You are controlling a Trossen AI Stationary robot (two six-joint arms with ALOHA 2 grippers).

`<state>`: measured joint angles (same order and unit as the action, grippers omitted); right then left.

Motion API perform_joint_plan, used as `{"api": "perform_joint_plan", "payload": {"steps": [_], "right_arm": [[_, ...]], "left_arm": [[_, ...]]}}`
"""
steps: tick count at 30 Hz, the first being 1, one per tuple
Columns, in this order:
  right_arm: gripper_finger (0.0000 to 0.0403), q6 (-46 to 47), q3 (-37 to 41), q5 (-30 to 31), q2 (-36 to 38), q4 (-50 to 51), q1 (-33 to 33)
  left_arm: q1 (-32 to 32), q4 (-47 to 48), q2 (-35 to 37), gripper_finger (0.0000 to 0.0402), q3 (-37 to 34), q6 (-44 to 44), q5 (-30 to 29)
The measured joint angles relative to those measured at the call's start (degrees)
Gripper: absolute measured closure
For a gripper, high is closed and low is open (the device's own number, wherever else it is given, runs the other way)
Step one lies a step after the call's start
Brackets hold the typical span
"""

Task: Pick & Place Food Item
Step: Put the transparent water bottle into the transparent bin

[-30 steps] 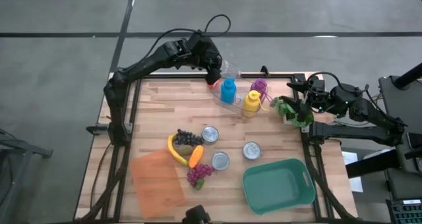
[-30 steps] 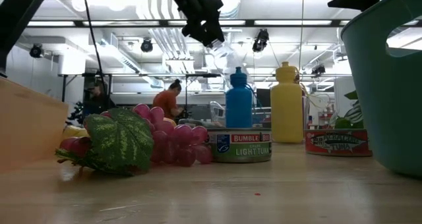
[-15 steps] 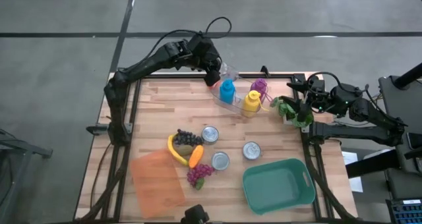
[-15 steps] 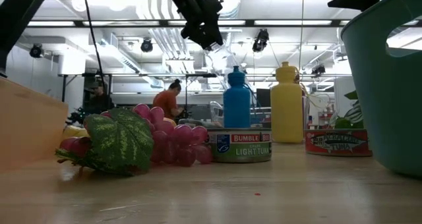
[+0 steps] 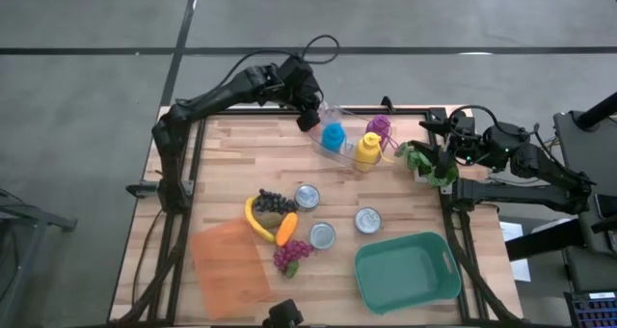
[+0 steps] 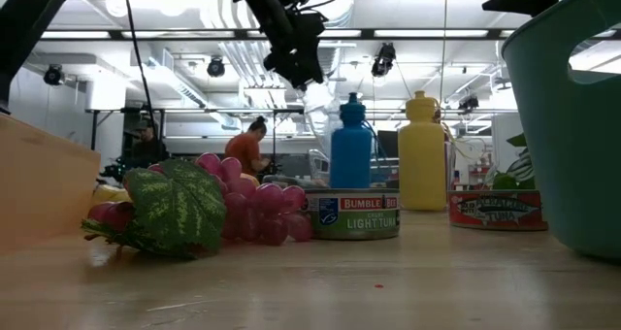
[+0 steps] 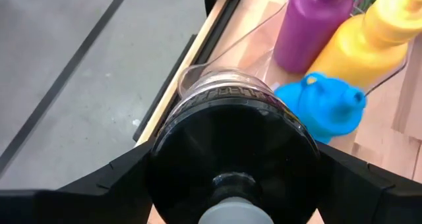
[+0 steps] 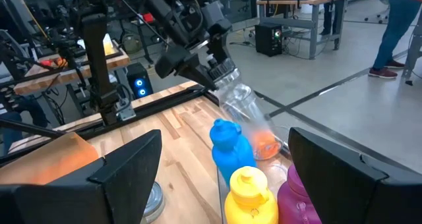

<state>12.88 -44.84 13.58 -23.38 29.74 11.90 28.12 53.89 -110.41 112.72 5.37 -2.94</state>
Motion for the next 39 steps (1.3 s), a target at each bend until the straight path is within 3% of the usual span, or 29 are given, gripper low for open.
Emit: {"api": "perform_joint_plan", "payload": {"steps": [23,39], "right_arm": [[0.0074,0.0,0.0,-0.02,0.0,0.0,0.0],[0.0074,0.0,0.0,0.0,-0.02,0.01,0.02]], "left_arm": [[0.66,-1.04,0.0,0.0077,-2.48,-0.9,1.18],[0.7,4.74,0.0,0.0077,-2.44,-1.05,2.64]]}}
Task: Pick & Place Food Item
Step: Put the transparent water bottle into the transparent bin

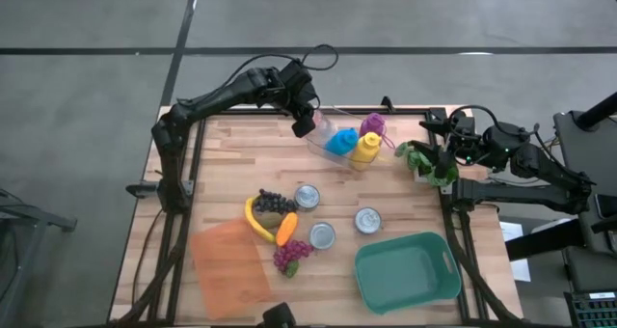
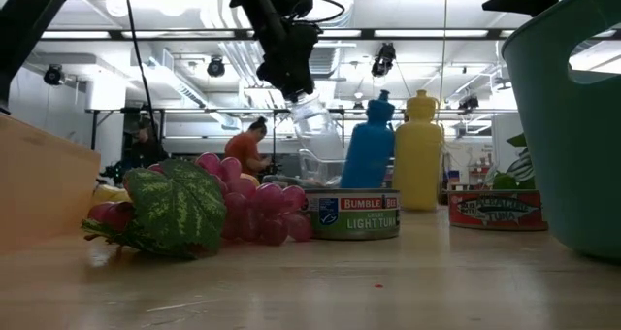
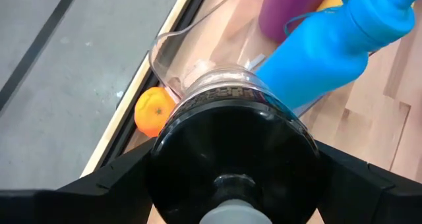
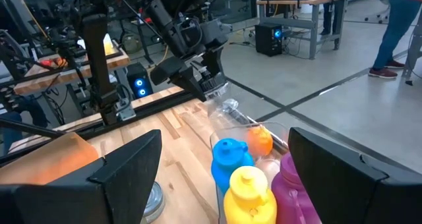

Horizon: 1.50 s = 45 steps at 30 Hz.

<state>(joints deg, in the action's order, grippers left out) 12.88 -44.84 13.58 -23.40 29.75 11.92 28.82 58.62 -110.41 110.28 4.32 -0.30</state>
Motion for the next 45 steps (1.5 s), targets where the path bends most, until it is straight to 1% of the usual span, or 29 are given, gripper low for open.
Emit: {"api": "perform_joint_plan", "payload": {"steps": [18,30,45], "right_arm": [[0.0074,0.0,0.0,-0.01,0.01,-0.01,-0.02],[0.0074,0.0,0.0,-0.01,0.01,-0.01,-0.01],[0.0074,0.0,0.0,0.0,0.0,-0.01,-0.02]], "left_arm": [[0.15,6.09,0.0,0.0077,0.0,0.04,0.55],[0.15,6.08,-0.23,0.0077,-0.07,0.17,0.35],[0.2,5.67,-3.23,0.0076,0.07,0.26,-0.08]]}}
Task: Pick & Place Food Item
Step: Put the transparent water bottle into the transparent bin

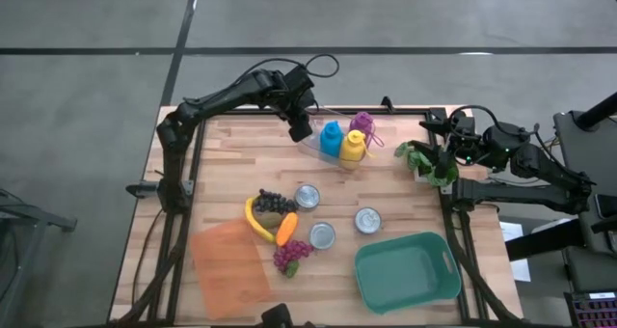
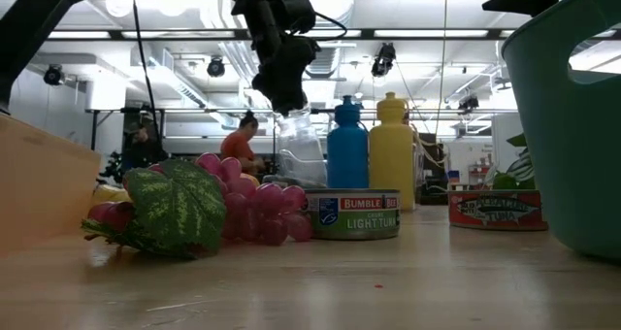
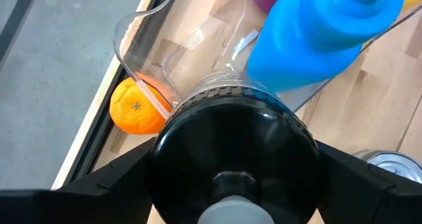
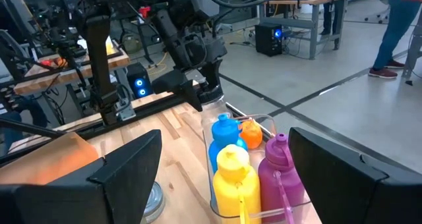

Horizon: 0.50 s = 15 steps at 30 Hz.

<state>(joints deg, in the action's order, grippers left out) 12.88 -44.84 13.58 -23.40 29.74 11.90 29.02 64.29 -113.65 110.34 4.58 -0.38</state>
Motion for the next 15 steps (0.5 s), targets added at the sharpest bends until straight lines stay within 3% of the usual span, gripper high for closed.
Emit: {"api": "perform_joint_plan", "payload": {"steps": [9,15], "right_arm": [[0.0074,0.0,0.0,-0.01,0.01,0.01,0.0],[0.0074,0.0,0.0,0.0,0.0,0.02,0.02]], "left_arm": [[0.01,0.87,-0.68,0.0029,-0.21,-0.33,0.43],[0.02,0.45,-0.71,0.002,-0.11,-0.52,1.07]]}}
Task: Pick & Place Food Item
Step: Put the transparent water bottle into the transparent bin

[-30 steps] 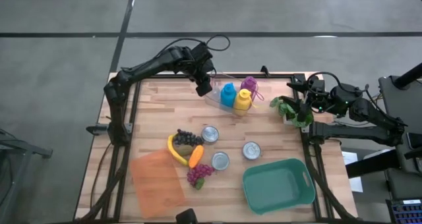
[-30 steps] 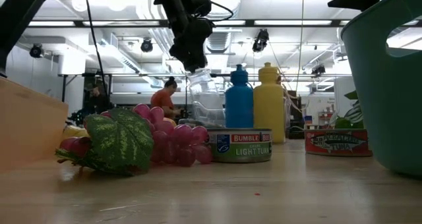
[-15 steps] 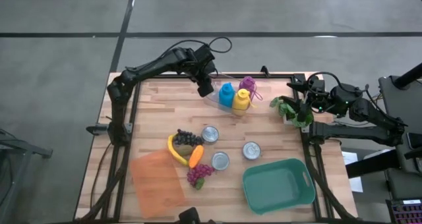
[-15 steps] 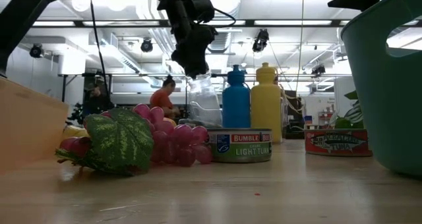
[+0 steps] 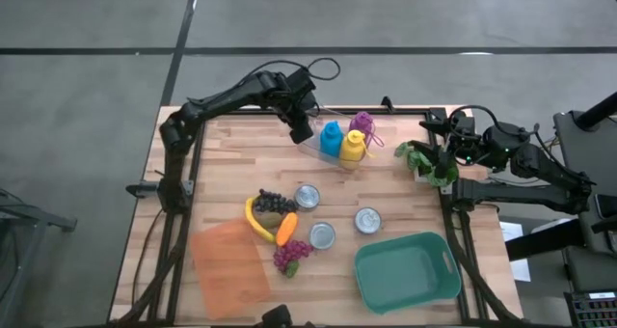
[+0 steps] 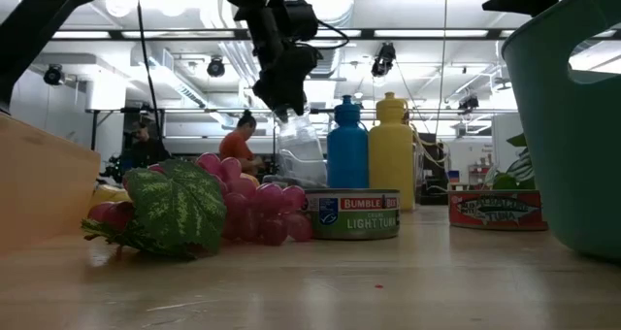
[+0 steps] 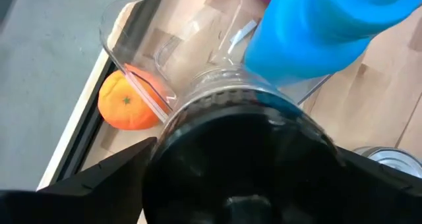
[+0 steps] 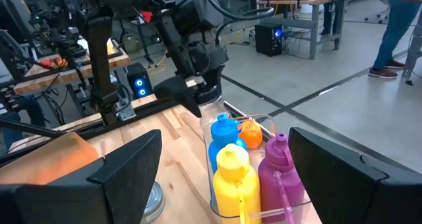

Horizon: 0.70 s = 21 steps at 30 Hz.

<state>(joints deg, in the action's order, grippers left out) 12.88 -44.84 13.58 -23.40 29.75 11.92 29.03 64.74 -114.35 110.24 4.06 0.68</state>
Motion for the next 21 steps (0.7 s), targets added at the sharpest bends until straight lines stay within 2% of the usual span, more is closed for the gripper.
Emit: {"api": "perform_joint_plan", "payload": {"steps": [11,21], "right_arm": [[0.0074,0.0,0.0,-0.01,0.0,-0.01,-0.01],[0.0074,0.0,0.0,0.0,0.01,0.0,-0.01]], "left_arm": [[-0.06,-0.16,0.05,0.0019,2.29,-1.08,-0.07],[-0.06,-1.35,0.1,0.0019,5.01,-1.01,-2.58]]}}
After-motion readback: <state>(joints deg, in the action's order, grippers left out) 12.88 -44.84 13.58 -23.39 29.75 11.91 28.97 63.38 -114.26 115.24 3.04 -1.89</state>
